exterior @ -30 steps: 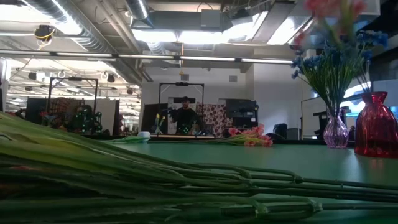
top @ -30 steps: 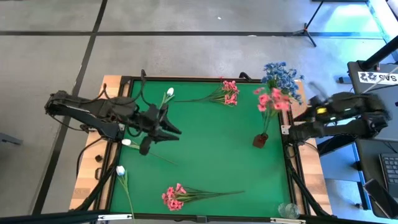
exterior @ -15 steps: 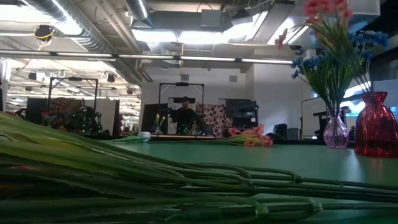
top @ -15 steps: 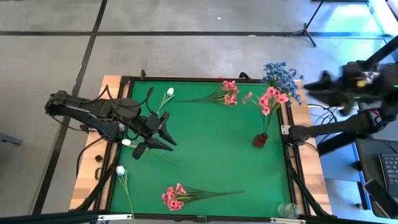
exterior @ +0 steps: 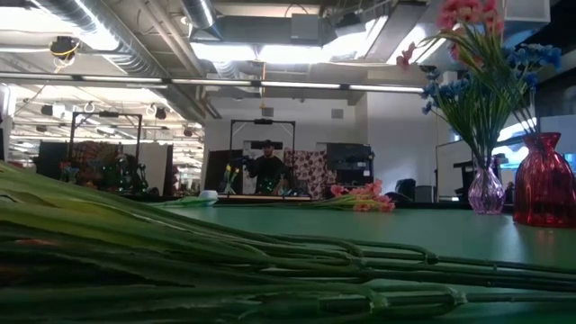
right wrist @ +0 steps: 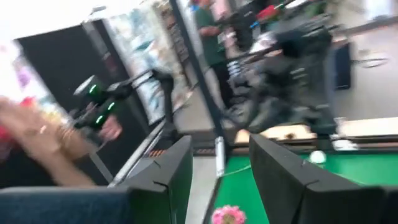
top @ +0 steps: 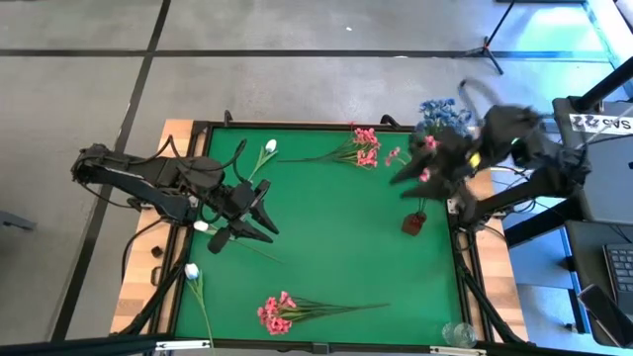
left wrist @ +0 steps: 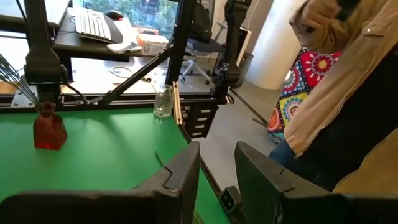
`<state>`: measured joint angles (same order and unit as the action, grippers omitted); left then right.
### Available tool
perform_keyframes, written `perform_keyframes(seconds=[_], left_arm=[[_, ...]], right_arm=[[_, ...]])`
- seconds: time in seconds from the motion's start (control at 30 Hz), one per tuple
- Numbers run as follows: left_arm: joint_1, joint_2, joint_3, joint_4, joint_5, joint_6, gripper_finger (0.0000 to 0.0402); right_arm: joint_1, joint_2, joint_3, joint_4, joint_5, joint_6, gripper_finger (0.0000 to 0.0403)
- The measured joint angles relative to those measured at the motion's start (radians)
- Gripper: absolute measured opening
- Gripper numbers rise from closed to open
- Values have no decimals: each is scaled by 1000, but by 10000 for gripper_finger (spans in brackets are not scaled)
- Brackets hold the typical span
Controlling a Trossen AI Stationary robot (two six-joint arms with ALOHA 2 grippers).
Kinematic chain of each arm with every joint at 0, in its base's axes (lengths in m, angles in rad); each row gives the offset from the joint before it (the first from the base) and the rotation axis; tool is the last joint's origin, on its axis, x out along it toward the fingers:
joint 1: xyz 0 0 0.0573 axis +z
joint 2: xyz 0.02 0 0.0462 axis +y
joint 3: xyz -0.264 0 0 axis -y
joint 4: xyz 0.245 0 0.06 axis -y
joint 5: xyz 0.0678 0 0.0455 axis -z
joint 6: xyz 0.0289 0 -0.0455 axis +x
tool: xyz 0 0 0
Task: Sort flowers into vase by color
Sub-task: Put the bottom pink flowers into the red vase
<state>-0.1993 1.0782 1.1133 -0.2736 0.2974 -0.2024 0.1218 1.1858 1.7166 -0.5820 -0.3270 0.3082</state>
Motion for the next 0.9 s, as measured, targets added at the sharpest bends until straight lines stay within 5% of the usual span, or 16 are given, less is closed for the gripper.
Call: perform_keyframes(seconds=[0.5,0.9], left_arm=[[31,0,0,-8,-15,-50,100],[21,0,0,-54,-147,-20,100]], right_arm=[[400,142,-2,31,236,-208,156],[509,259,-41,36,549,-108,156]])
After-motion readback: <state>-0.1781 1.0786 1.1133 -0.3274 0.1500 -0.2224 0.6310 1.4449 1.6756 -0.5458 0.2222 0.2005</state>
